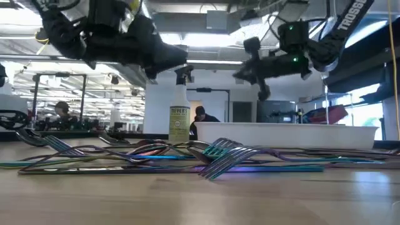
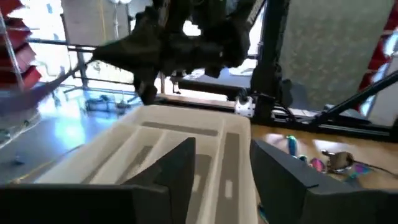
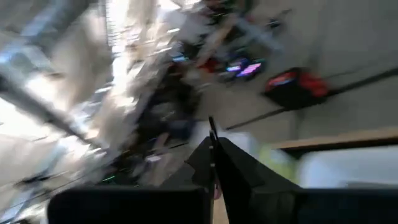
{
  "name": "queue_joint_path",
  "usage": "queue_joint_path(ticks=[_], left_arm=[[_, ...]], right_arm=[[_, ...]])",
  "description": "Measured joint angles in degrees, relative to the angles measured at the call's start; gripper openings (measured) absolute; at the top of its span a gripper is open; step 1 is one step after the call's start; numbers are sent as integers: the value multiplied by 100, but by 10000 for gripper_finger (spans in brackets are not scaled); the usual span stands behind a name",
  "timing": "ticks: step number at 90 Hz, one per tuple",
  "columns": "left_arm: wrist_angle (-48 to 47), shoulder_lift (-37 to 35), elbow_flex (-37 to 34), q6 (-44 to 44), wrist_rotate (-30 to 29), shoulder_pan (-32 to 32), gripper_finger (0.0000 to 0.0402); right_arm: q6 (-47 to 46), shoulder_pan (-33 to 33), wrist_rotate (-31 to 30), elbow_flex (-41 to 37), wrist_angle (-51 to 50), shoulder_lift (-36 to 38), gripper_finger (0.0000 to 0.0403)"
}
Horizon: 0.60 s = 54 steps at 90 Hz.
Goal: Sort silverware
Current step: Put the blue fork on the white silverware tray
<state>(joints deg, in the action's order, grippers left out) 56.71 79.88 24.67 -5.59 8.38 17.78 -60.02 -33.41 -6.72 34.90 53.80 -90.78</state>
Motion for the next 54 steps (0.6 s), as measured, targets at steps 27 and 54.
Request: queue_joint_path(ticks=[27, 54], left_arm=[[-202, 0, -63, -209, 424, -134, 138], [-214, 0, -63, -194, 611, -206, 138]], right_arm=[[186, 164, -1640, -8, -1314, 0, 0], [316, 157, -2237, -8, -2135, 0, 0]])
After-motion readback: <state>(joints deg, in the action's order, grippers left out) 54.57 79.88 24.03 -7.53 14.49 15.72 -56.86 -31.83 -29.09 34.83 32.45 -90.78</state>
